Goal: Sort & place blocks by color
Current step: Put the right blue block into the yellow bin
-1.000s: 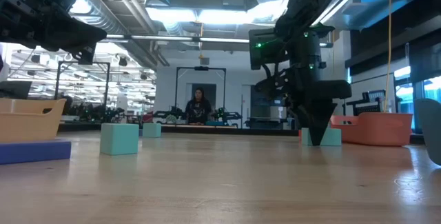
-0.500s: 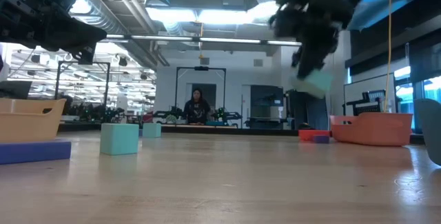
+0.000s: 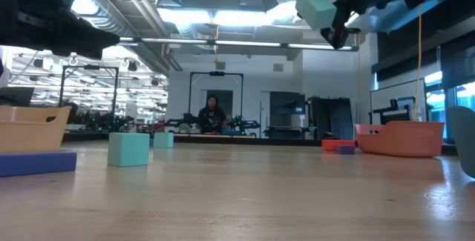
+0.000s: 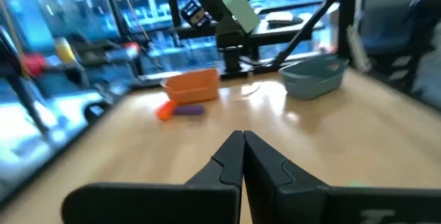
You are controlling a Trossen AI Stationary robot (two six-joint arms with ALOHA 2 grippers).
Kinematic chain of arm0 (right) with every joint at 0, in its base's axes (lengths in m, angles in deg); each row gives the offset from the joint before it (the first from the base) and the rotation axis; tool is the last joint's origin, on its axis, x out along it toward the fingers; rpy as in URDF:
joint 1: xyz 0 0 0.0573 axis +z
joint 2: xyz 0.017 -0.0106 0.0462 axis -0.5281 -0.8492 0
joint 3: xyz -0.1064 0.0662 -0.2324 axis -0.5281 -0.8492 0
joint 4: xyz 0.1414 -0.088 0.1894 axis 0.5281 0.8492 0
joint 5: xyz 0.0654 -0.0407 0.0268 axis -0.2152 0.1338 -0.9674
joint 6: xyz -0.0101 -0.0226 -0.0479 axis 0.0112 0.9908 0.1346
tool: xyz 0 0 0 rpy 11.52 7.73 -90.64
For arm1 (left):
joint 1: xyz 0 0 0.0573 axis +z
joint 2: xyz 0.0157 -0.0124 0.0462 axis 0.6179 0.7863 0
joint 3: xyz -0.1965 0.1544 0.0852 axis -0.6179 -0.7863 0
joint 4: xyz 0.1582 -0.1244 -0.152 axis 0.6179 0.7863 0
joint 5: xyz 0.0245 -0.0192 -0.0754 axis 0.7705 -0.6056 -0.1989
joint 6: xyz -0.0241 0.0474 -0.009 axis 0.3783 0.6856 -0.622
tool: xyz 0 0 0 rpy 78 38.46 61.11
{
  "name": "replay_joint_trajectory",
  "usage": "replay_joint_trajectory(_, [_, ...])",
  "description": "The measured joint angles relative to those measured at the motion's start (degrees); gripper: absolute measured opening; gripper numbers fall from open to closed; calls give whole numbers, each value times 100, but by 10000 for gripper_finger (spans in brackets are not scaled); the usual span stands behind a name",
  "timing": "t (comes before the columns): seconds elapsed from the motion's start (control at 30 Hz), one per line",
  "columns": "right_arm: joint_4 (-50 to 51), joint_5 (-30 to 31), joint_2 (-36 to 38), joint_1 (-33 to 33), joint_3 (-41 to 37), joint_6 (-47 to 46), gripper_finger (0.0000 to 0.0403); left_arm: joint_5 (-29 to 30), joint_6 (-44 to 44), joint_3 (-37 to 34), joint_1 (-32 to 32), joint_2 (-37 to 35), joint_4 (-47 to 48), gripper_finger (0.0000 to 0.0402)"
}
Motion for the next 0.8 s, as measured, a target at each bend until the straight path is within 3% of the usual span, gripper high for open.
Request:
replay_joint_trajectory(0.13, [3, 2, -6, -2, 12, -141, 137, 33, 711, 0, 0, 0, -9, 0])
replay_joint_trajectory(0.3, [0, 4, -5, -2, 14, -399, 137, -57, 478, 0, 0, 5, -203, 0])
replay_joint_trajectory(0.4, [-16, 4, -4, -2, 18, -403, 137, -646, -515, 0, -9, 2, -1156, 0])
replay_joint_trajectory(0.53, [-16, 5, -5, -2, 20, -419, 137, -822, -1311, 0, -7, 0, -2756, 0])
replay_joint_trajectory(0.8, [-25, 5, -4, -2, 23, -627, 137, -766, -1241, 0, -7, 0, -5608, 0])
